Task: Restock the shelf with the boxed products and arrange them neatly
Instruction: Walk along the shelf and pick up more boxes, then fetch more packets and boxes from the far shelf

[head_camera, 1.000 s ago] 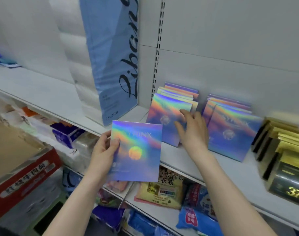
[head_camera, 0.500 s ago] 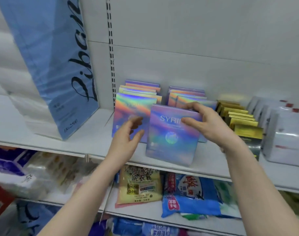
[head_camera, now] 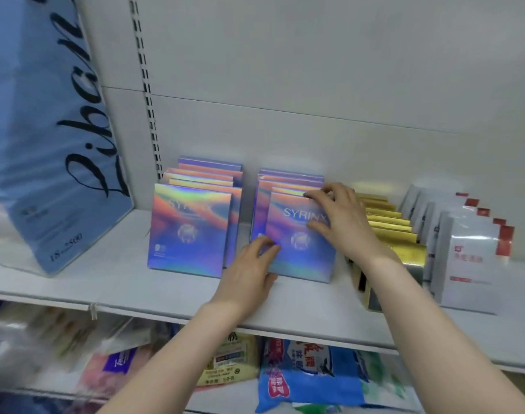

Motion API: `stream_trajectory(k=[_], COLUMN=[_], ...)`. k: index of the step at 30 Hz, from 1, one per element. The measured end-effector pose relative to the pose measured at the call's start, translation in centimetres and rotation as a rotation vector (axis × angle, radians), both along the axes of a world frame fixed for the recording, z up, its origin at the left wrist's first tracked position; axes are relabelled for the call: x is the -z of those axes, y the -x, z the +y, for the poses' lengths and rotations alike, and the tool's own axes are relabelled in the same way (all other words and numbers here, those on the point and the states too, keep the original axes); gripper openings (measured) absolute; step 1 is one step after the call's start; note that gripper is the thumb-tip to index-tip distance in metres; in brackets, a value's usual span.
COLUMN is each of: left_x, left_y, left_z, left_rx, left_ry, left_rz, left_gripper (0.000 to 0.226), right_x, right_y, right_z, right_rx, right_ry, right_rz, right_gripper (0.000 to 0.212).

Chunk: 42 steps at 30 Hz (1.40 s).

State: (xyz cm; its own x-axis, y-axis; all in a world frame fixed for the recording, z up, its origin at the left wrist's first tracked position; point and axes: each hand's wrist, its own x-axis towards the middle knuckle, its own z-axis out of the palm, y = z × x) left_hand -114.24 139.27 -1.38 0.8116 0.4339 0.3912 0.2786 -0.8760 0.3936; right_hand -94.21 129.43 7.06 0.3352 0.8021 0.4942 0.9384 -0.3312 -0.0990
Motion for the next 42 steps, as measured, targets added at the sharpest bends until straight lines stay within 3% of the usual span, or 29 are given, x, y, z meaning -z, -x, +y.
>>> stream_trajectory(k=[10,15,22,32,42], left_x=[0.8,0.4,-0.8,3.4,7.0], left_y=[-0.5,0.2,3.0,4.3,-3.5], left_z=[-0.8,-1.2,-5.2,-16.6,-32.2], left_rx=[-0.076,-0.101,-0.031,0.231,0.572], left_ry=[-0.093,-0.054,0.003,0.228,0.255], left_rz=[-0.063,-0.049,-0.171,-0.16,0.026], left_gripper=[0.053,0.049,0.036,0.028,0.027], right_x=[2.0,2.4,4.7,13.4,16.6], right_y=[-0.8,0.8,6.7,14.3,14.0], right_z=[-0.3,-3.2,-11.0,-26.7,-44.8], right_rx=[-0.021,0.019,0.136,0.459,0.813], right_ry=[-0.053,-0.123,-0.154,-0.077,-0.061], right_rz=[-0.166,-0.141,-0.038,0.16,0.293], right_gripper=[0.054,0.046,0.045,0.039,0.034])
